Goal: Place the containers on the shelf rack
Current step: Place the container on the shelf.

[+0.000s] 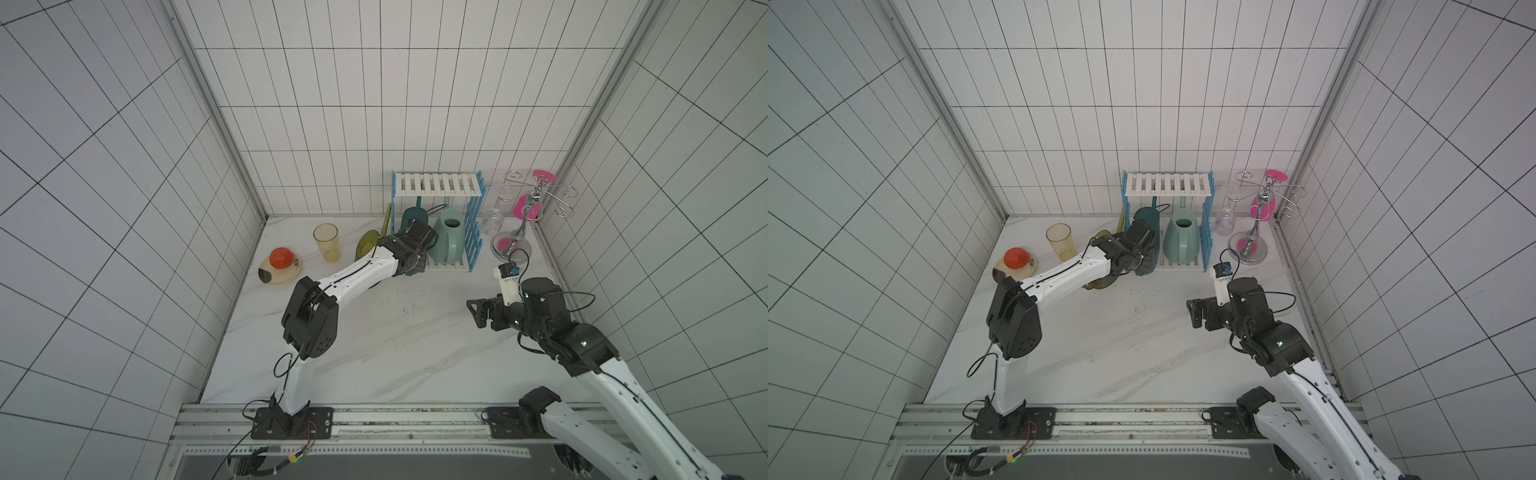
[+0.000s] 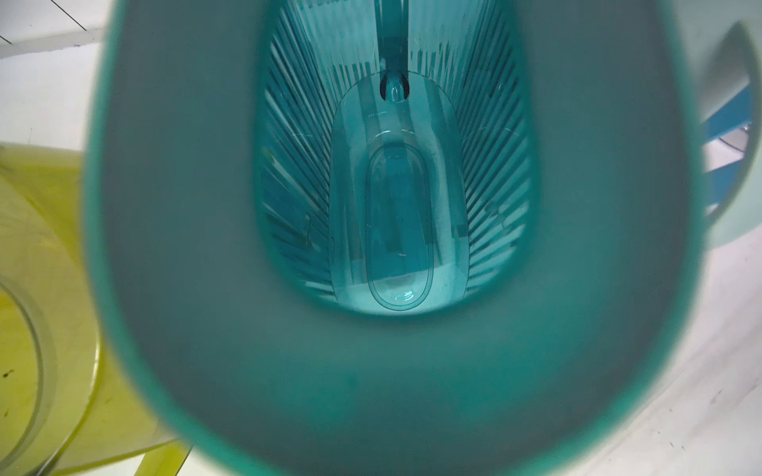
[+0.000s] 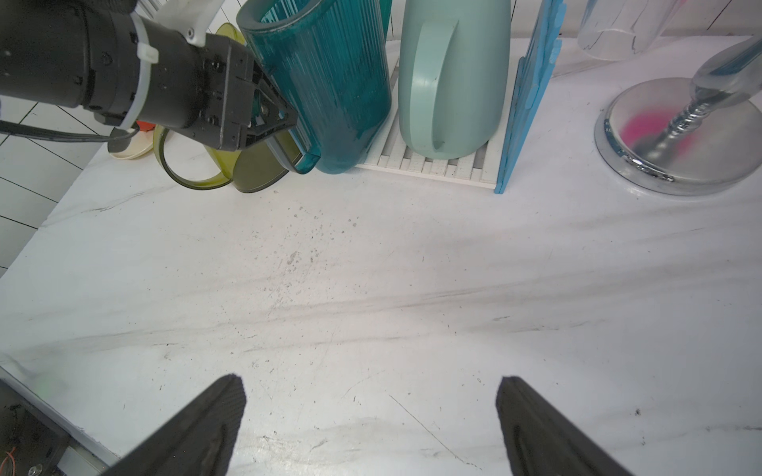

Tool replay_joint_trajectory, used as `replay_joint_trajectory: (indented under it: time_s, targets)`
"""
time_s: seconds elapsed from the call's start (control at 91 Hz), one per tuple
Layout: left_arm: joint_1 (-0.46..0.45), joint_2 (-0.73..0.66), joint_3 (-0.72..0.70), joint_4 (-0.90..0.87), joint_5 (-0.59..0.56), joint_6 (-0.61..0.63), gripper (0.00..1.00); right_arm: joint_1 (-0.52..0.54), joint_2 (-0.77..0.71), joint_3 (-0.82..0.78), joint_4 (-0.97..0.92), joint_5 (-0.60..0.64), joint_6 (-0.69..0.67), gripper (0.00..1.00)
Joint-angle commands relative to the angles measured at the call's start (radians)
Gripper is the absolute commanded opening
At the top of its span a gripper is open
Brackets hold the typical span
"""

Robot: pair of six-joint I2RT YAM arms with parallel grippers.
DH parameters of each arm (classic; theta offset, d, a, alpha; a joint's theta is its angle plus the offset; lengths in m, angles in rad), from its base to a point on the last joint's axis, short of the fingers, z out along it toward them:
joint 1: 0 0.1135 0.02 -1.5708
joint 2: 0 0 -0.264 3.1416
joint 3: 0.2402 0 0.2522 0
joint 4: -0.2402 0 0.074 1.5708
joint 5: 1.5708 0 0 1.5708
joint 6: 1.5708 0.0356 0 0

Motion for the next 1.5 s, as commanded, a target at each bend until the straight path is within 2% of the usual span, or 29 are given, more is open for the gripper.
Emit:
replay_joint_trajectory:
  time_s: [0.0,0.264,0.704,0.891,1.143,1.297,1.484]
  targets:
    - [0.014,0.020,0.067,0.076,-0.031,0.021,0.00,0.000,0.005,0.005,0.006,-0.012,-0.011,0.99]
    - [0.038,0.087,0.150,0.079,-0.028,0.036,0.00,0.000,0.018,0.014,0.003,-0.021,-0.015,0.99]
    - [0.054,0.150,0.191,0.086,-0.019,0.047,0.00,0.000,0.021,0.015,-0.001,-0.016,-0.020,0.99]
    - [0.055,0.160,0.201,0.083,-0.013,0.048,0.18,0.000,0.019,0.016,-0.003,-0.016,-0.020,0.99]
    - [0.054,0.139,0.198,0.053,0.010,0.041,0.29,0.000,0.016,0.021,-0.012,-0.008,-0.021,0.99]
    - [0.053,0.121,0.187,0.043,0.017,0.042,0.41,0.001,0.012,0.023,-0.014,-0.004,-0.020,0.99]
    - [0.052,0.088,0.161,0.039,0.024,0.046,0.46,0.000,0.007,0.025,-0.016,-0.004,-0.017,0.99]
